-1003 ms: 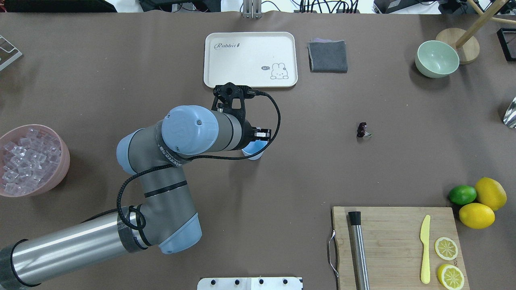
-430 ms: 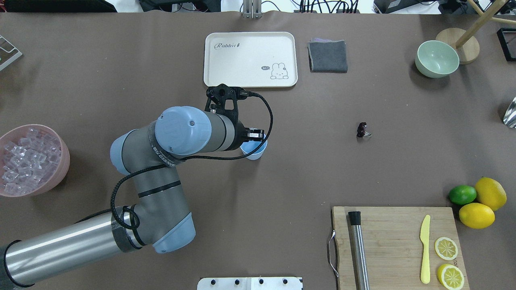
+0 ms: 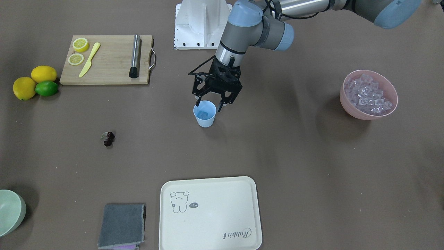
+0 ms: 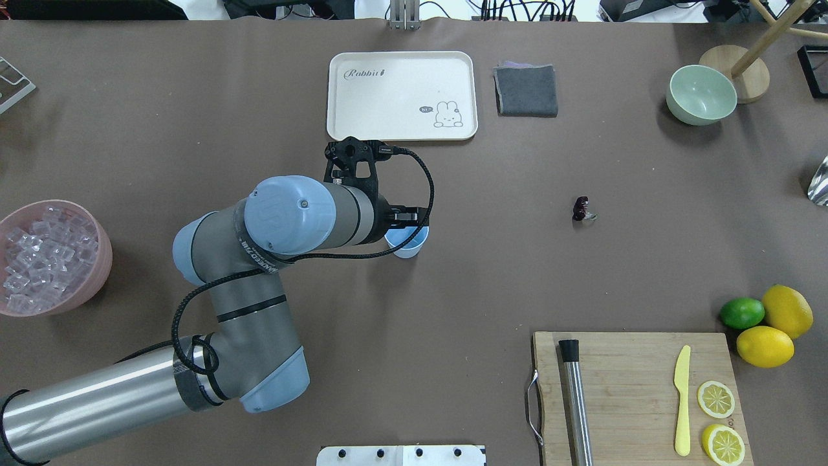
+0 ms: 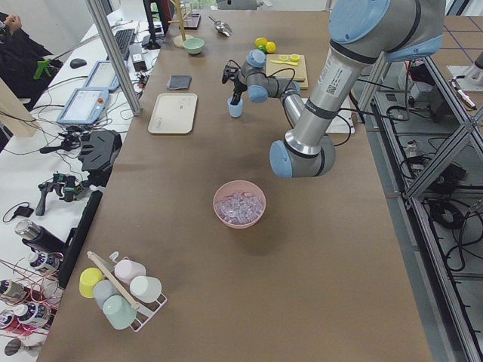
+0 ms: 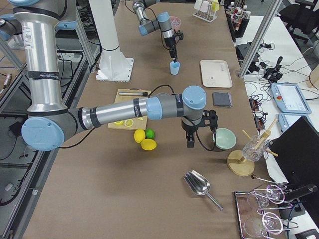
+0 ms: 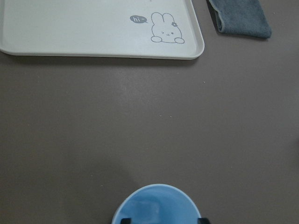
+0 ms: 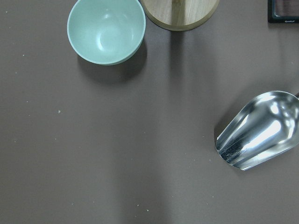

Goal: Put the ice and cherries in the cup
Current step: 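Open the left gripper to drop the ice cube into the blue cup, then move the left gripper back to the pink ice bowl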

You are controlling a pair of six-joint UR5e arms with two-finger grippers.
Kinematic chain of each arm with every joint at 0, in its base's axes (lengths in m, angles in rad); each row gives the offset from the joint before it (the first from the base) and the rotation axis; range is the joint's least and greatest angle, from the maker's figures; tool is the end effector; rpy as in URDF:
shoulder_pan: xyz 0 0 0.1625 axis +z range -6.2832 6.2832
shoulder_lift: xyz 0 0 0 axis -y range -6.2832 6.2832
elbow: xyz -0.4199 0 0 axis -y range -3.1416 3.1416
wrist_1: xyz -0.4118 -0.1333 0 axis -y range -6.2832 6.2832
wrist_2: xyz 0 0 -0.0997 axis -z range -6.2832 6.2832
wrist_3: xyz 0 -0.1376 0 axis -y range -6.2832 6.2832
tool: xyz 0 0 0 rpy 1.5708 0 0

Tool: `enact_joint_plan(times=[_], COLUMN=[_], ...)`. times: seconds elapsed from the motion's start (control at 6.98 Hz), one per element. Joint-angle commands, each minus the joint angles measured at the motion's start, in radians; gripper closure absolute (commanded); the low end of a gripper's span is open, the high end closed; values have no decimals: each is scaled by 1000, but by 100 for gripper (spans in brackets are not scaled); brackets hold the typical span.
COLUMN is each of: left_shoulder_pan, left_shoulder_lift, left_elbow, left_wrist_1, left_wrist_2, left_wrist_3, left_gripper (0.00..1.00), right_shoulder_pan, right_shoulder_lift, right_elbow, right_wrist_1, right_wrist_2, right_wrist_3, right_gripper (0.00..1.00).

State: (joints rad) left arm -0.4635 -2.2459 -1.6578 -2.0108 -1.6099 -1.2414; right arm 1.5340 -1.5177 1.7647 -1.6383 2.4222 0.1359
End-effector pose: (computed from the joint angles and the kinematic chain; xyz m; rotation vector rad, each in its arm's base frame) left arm 0.5909 -0.4383 0.1625 0.4327 1.1224 -0.0940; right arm 0.0101 -0.5366 0.5525 0.0946 -0.8602 0.0164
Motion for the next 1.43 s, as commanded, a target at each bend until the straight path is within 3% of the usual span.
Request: enact_joint_plan(times=[0.0, 0.29, 0.43, 0.57, 0.72, 1.0, 1.15, 1.29], left_shoulder_pan=[-6, -88, -136, -154, -174, -272, -346, -444], left_shoulder_lift=[79, 177, 222, 224, 224, 371, 447, 585], left_elbow=[-127, -222, -349, -390, -357, -320, -297, -295], left_wrist_1=[6, 71, 274, 303, 247, 139, 92, -40], left_wrist_2=[7, -31, -37, -48, -57, -102, -214, -304], left_wrist_3=[5, 131, 187, 312, 382, 395, 402, 521], left_gripper=[2, 2, 2, 2, 2, 2, 2, 2], right_shoulder_pan=[0, -5, -15, -21, -26, -29, -32, -35], right_shoulder_lift=[1, 2, 7, 8, 10, 24, 25, 28], right_elbow=[1, -1, -1, -1, 1, -1, 1, -1], right_wrist_1=[0, 2, 0, 2, 2, 2, 2, 2], right_wrist_2=[0, 0, -3, -2, -2, -3, -5, -6], right_wrist_3=[4, 4, 4, 4, 5, 34, 43, 44], right_gripper=[0, 0, 0, 0, 0, 0, 0, 0])
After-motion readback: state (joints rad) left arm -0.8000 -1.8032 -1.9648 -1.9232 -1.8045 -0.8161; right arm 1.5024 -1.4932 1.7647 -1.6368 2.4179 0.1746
